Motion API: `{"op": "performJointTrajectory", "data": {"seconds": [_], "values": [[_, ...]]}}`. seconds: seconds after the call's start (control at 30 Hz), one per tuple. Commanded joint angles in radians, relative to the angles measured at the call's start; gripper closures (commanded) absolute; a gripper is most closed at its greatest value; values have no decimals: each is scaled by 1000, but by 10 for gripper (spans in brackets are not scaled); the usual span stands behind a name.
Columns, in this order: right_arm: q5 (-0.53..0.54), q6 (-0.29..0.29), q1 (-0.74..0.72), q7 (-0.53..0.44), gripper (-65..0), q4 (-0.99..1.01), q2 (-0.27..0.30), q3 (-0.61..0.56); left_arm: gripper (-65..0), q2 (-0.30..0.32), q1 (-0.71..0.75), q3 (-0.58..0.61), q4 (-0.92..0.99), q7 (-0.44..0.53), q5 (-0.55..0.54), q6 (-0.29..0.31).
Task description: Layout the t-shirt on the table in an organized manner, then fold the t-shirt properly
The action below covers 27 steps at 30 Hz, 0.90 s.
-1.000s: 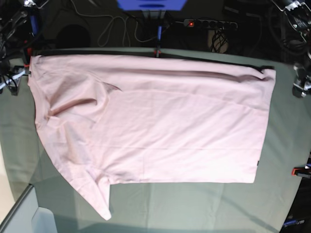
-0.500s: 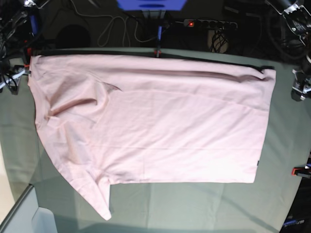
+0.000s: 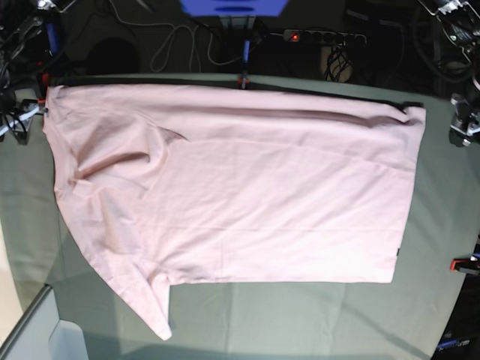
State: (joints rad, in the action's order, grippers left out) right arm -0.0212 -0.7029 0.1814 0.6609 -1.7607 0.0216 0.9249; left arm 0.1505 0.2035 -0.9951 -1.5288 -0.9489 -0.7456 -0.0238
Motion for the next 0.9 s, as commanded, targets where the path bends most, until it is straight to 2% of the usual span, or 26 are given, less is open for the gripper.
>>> {"op": "performJointTrajectory", "data": {"seconds": [0.0,0.7,0.87], "values": [[13,5,-3,-22,-336,-15,13,6,-412,22,6,-5,-17,6,-13,5],[13,5,14,-22,-335,-14,1,0,-412,27,-6,-1,104,17,-13,6],[13,5,14,-22,-335,-14,1,0,-412,48,-12,-3,153,17,-13,6]]}}
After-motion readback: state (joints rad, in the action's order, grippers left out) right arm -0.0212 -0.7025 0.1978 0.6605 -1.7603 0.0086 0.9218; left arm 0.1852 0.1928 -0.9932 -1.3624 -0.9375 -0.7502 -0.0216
